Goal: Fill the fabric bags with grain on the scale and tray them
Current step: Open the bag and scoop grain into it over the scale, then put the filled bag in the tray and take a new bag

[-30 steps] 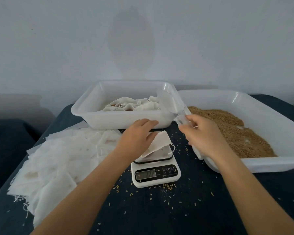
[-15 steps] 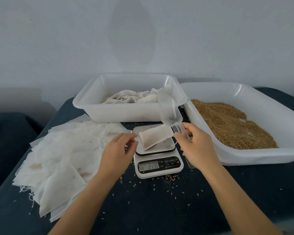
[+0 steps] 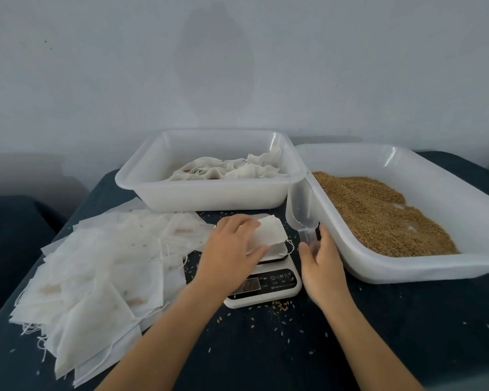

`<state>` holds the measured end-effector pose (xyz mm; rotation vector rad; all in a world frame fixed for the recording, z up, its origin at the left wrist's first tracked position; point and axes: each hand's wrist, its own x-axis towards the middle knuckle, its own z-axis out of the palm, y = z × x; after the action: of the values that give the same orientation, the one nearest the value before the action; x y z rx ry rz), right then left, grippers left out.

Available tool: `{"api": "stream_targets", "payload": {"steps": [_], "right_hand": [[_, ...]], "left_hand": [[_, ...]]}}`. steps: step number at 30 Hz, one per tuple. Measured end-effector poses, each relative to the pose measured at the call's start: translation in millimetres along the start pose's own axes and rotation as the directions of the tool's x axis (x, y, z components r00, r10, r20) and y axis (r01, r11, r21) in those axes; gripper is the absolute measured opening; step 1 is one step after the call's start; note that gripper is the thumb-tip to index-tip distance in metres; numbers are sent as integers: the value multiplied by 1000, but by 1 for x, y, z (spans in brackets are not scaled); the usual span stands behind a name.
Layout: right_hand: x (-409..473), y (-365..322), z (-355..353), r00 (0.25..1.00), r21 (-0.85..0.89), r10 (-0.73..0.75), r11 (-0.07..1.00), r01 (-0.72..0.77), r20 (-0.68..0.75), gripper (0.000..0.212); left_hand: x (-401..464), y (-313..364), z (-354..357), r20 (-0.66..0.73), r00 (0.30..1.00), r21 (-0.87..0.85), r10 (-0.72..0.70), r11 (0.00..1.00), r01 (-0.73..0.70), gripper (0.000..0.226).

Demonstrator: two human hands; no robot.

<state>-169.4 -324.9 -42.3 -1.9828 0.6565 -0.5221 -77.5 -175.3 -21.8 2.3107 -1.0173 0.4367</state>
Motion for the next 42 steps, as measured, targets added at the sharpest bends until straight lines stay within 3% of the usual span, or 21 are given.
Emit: {"api": "stream_targets", "payload": {"steps": [4,9,11,15,19,23,35,42], "right_hand": [[-1,2,-2,1000,-50,-25,998,24,-11,46],[-4,6,-6,1000,-19,14,1000,-14,5,58],[-6,7,-8,999,5,45,999,-46,22,58],[-13,12,-13,990,22,128,991,-129,59,44],[-12,8,-13,978,-25,174,985,-172,114,35],[-11,-2,-12,967,-92,199,978,-186,160,35],[8,-8,-9,941,-120,298,952,-282,160,53],[-2,-2,0,966,-46,235,972,-232,107,53]], "left_hand": [[12,12,21,113,992,224,59,971,-83,46],[22,12,24,150,985,288,90,949,-131,26],[26,11,14,54,996,229,68,970,-79,10],[45,-6,-18,-14,971,-97,-239,967,237,21],[84,-23,-66,-80,936,-300,-342,904,304,27],[129,-51,-100,-99,890,-443,-445,820,361,20],[189,-190,-89,7,743,-247,-670,719,650,28],[193,-203,-66,172,747,-41,-642,753,656,23]]}}
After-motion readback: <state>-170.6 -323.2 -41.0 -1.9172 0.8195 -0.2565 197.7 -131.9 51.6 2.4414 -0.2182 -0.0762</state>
